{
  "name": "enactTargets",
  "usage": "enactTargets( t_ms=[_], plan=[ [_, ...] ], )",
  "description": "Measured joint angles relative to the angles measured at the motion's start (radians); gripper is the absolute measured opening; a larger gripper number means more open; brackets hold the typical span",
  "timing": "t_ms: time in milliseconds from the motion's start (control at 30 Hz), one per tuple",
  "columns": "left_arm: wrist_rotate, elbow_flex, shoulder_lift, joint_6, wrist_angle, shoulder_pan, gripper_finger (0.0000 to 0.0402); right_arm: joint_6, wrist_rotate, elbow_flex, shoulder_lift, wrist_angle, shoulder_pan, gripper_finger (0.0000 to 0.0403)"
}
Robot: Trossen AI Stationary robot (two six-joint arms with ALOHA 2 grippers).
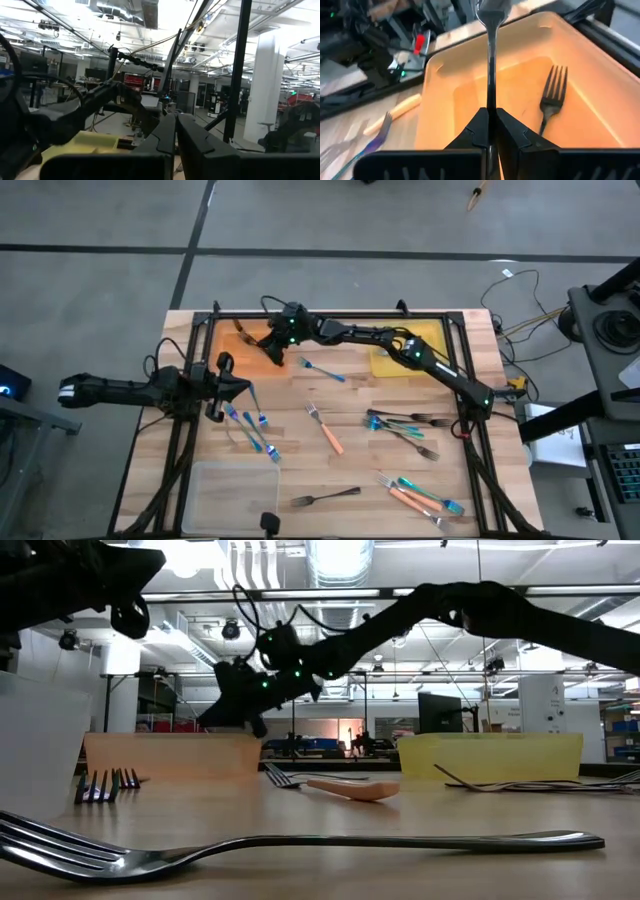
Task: Sort silverware by color (type)
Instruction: Put the black fork into the orange bin, then put the blue fork into the transparent bin
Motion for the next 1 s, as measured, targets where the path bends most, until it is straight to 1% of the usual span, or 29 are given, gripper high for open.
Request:
enactTargets(
  t_ms=[67, 167, 300, 500, 600, 833, 1000],
  plan=[
    [0.000, 0.000, 0.002, 0.000, 0.000, 0.000, 0.0000, -0.040, -0.001, 0.060, 0.009, -0.100, 0.000, 0.0009],
    [0.000, 0.000, 0.008, 0.004, -0.001, 0.000, 0.0000, -0.086, 0.002, 0.106, 0.017, -0.200, 0.000, 0.0009],
    [0.000, 0.000, 0.011, 0.005, -0.001, 0.000, 0.0000, -0.088, 0.002, 0.099, 0.017, -0.259, -0.001, 0.0009],
    [0.000, 0.000, 0.012, 0.004, 0.000, 0.000, 0.0000, -0.112, 0.002, 0.099, 0.014, -0.274, 0.002, 0.0011],
    [0.000, 0.000, 0.012, 0.003, 0.000, 0.000, 0.0000, -0.103, 0.003, 0.099, 0.014, -0.253, 0.008, 0.0025],
    [0.000, 0.000, 0.013, 0.003, 0.000, 0.000, 0.0000, -0.107, 0.002, 0.099, 0.014, -0.230, 0.010, 0.0080],
    [0.000, 0.000, 0.013, 0.003, 0.000, 0.000, 0.0000, -0.107, 0.002, 0.099, 0.014, -0.234, 0.010, 0.0111]
  ],
)
